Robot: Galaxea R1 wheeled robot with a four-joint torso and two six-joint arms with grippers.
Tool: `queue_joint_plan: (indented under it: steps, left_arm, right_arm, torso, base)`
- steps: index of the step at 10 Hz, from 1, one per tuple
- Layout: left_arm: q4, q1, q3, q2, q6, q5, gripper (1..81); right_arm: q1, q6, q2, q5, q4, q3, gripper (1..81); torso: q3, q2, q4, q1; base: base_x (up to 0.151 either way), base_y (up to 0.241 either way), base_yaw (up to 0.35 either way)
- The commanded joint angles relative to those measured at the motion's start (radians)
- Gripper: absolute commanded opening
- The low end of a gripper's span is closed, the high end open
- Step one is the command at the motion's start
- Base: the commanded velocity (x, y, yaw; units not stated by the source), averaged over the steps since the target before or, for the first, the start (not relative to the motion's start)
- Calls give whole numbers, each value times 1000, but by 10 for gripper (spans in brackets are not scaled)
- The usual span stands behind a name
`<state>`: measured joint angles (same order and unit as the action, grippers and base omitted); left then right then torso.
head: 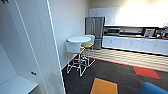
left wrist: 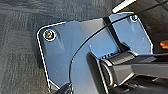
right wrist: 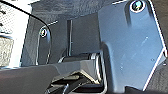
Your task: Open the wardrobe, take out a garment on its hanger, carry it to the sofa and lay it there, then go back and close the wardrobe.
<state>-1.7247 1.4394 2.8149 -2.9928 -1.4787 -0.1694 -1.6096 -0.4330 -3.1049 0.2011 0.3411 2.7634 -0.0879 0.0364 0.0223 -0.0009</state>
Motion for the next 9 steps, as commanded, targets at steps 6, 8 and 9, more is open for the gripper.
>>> queue_joint_plan:
  steps: [6, 8, 9]
  left_arm:
    - [-18, -52, 5, -22, 5, 88, 811]
    - [-16, -47, 5, -23, 5, 91, 811]
    - [-16, -44, 5, -25, 3, 91, 811]
  right_arm:
    - [35, 2, -11, -43, 3, -2, 811]
    - [33, 2, -10, -43, 3, 2, 811]
    - [32, 2, -10, -43, 4, 8, 811]
  torso:
    - [0, 0, 0, 1]
    - [0, 0, 0, 1]
    - [0, 0, 0, 1]
  base:
    - [0, 0, 301]
    - [0, 0, 301]
    - [0, 0, 301]
